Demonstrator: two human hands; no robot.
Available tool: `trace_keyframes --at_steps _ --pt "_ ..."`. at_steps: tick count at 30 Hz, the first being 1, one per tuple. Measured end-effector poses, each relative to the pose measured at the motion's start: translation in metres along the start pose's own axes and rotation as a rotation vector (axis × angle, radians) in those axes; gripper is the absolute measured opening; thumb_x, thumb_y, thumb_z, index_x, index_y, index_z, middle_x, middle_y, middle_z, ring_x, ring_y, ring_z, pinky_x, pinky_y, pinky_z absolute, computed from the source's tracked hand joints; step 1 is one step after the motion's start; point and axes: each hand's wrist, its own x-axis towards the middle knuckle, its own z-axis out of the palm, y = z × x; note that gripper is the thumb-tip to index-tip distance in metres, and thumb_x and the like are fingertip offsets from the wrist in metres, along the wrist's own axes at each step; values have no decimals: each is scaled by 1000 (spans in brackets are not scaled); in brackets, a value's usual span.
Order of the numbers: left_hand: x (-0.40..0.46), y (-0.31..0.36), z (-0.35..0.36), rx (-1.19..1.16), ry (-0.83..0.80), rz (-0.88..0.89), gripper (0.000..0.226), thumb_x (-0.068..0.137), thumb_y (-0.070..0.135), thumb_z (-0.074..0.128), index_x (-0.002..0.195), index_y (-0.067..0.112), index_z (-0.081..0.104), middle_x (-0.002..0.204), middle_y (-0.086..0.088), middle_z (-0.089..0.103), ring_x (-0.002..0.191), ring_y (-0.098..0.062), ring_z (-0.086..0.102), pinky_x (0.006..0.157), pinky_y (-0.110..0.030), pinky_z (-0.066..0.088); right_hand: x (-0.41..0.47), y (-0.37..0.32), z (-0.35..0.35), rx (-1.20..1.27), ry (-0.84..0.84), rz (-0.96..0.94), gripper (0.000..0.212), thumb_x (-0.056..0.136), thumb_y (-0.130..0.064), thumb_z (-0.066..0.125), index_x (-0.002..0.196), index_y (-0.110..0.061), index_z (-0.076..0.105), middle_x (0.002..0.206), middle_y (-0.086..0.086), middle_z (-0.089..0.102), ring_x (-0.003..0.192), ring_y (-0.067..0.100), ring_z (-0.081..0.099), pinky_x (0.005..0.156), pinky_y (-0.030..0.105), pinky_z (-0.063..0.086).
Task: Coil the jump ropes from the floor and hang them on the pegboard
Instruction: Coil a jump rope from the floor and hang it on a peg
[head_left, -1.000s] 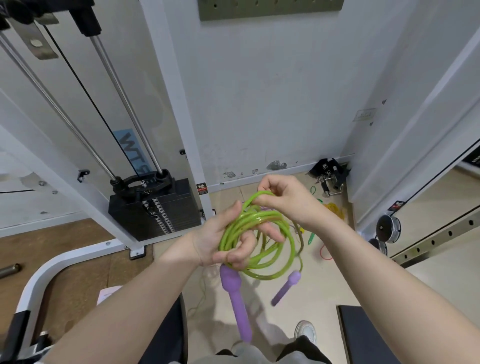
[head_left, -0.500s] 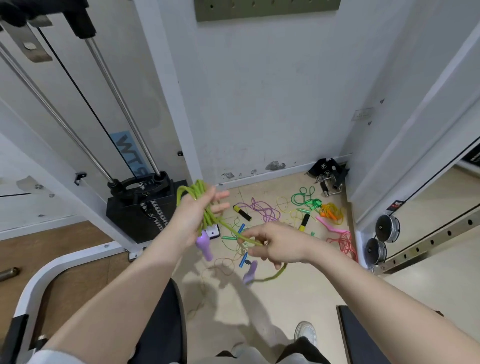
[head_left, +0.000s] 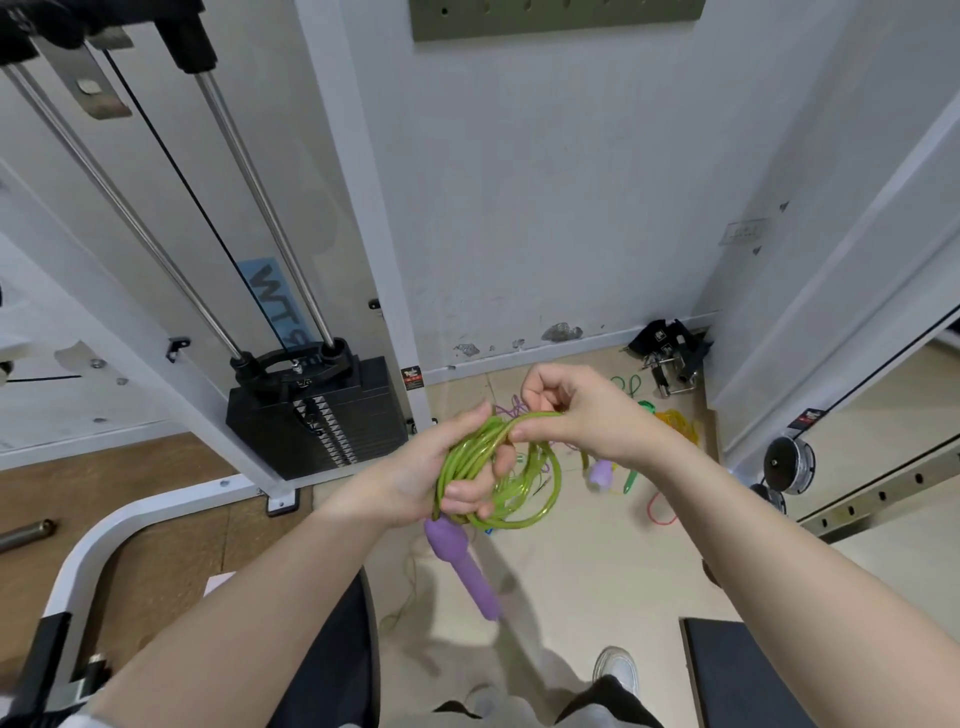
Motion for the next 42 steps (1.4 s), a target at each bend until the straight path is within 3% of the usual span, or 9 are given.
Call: trace_keyframes --at_steps 4,6,11,15,19,25,31,35,42 --pt "-6 8 -3 -321 -474 129 32 93 43 48 85 12 54 40 6 27 34 -10 30 71 -24 47 2 16 2 307 71 36 24 85 -13 63 68 -11 46 48 -9 37 42 1 27 42 12 24" --pt "-9 13 -3 -451 -530 244 26 96 30 45 88 6 51 41 4 21 34 -11 23 77 -28 46 1 29 1 279 109 83 23 92 -13 55 72 -3 49 48 -11 38 41 0 28 42 13 25" --pt "-14 24 -20 -490 -173 476 22 92 22 53 75 8 56 42 4 30 39 -14 31 73 -25 51 -5 69 12 180 14 240 23 95 -11 49 72 -6 51 56 2 44 49 6 44 52 24 33" --pt "-21 19 -23 -457 244 498 42 52 29 87 48 20 46 34 8 12 28 -9 13 49 -15 48 -13 94 21 47 40 455 23 94 -16 50 71 -12 50 55 2 43 51 20 41 45 24 27" --pt "-19 10 -23 -403 297 484 45 45 31 88 44 20 45 28 10 15 19 -2 26 46 -16 46 -4 74 15 679 304 687 31 101 -25 35 76 -11 49 52 2 37 31 10 35 36 16 33" --pt "-8 12 -18 -353 386 568 37 65 25 72 42 23 43 25 10 27 22 -2 27 49 -15 45 3 40 15 947 77 870 35 98 -36 35 78 -11 48 48 1 42 28 8 35 31 10 32" --pt "-5 22 -20 -528 695 635 56 97 24 41 42 20 47 37 7 37 33 -7 39 54 -18 46 -12 40 42 528 -111 878 9 93 -6 37 89 -13 41 67 7 47 42 17 40 40 18 40" --pt "-9 23 -25 -594 703 585 47 96 28 45 51 16 53 60 -2 67 48 -10 61 56 -20 54 -24 40 59 121 -297 863 13 101 -21 30 95 -11 35 66 8 45 45 17 36 37 15 34" --pt "-5 8 -11 11 835 404 32 93 32 52 71 13 64 66 -1 70 58 -14 62 68 -38 50 -18 34 68 -214 -548 768 33 94 -33 49 97 0 49 70 11 50 47 20 44 38 22 44"
